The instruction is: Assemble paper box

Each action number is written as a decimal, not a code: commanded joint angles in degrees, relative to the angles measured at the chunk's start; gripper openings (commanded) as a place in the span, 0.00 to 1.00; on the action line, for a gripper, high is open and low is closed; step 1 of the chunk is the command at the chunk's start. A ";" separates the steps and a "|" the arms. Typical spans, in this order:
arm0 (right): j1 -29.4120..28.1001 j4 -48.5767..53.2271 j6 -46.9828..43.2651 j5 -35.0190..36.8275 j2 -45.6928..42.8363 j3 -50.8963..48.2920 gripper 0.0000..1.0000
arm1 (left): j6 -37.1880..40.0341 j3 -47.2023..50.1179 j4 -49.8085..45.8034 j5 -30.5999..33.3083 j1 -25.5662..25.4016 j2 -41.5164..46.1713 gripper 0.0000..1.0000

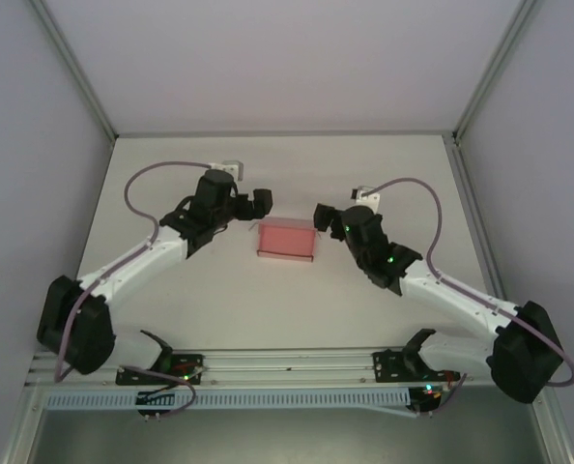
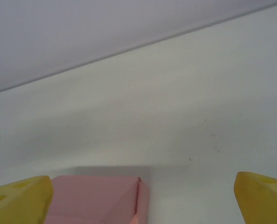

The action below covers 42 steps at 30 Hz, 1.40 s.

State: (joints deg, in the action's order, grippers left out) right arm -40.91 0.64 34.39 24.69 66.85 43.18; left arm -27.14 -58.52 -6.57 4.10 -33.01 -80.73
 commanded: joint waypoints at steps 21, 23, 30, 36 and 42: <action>-0.11 13.02 6.73 -10.11 26.96 7.49 0.99 | -1.48 8.18 5.76 -17.32 4.25 -12.66 0.82; -0.29 12.13 6.58 -9.94 26.99 6.61 0.99 | -1.35 8.26 7.05 -19.20 4.33 -13.76 0.80; -1.37 10.50 5.85 -8.79 25.04 5.17 1.00 | -2.09 9.34 13.01 -26.91 6.57 -17.47 0.49; -1.49 7.53 7.29 -8.68 18.63 3.13 1.00 | -3.29 12.30 17.65 -30.09 7.49 -18.78 0.27; -0.49 1.20 14.23 -11.81 10.60 -2.60 1.00 | -7.84 17.47 27.26 -37.11 10.49 -19.51 0.13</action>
State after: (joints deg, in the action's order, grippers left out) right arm -41.87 5.56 43.72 14.39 80.34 42.92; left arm -32.36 -43.70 16.43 -28.42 -23.94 -98.59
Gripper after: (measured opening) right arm 0.998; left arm 0.149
